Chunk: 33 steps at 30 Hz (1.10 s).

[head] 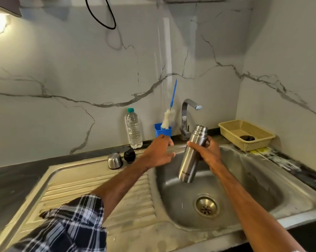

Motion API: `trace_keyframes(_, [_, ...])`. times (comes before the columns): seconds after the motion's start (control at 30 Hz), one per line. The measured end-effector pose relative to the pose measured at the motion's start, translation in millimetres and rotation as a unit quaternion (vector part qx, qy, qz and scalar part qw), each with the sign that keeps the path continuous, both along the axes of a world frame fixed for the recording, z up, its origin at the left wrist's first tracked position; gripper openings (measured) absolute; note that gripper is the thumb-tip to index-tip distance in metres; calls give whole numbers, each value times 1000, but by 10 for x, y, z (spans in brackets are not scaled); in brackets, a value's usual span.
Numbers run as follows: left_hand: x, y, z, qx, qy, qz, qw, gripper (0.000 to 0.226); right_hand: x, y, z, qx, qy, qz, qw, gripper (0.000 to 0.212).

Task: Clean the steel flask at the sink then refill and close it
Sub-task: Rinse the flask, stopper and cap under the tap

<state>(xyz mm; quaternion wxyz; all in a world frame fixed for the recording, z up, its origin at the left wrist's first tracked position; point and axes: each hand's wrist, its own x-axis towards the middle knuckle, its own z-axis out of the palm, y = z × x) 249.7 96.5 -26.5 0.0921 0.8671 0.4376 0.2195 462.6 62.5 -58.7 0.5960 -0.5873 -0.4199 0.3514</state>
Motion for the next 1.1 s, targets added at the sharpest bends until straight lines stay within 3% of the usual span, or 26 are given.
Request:
trace_keyframes(0.1, [258, 303, 76, 11, -27, 13, 999, 36, 71, 141, -180, 6, -54, -15, 998, 60])
trace_keyframes(0.23, [766, 831, 207, 0, -54, 29, 998, 21, 207, 291, -360, -1, -107, -24, 994, 69])
trace_keyframes(0.37, [1143, 1383, 137, 29, 14, 48, 998, 17, 256, 347, -552, -15, -178, -28, 983, 85])
trace_keyframes(0.53, [1369, 1703, -18, 54, 63, 42, 996, 29, 298, 414, -641, -28, -213, -48, 975, 75])
trace_keyframes(0.77, [1410, 1849, -75, 69, 4, 71, 995, 16, 306, 477, -668, -24, -231, -55, 971, 68])
trace_keyframes(1.1, [1336, 1894, -194, 46, -79, 71, 993, 16, 361, 482, -684, -36, -248, -69, 966, 74])
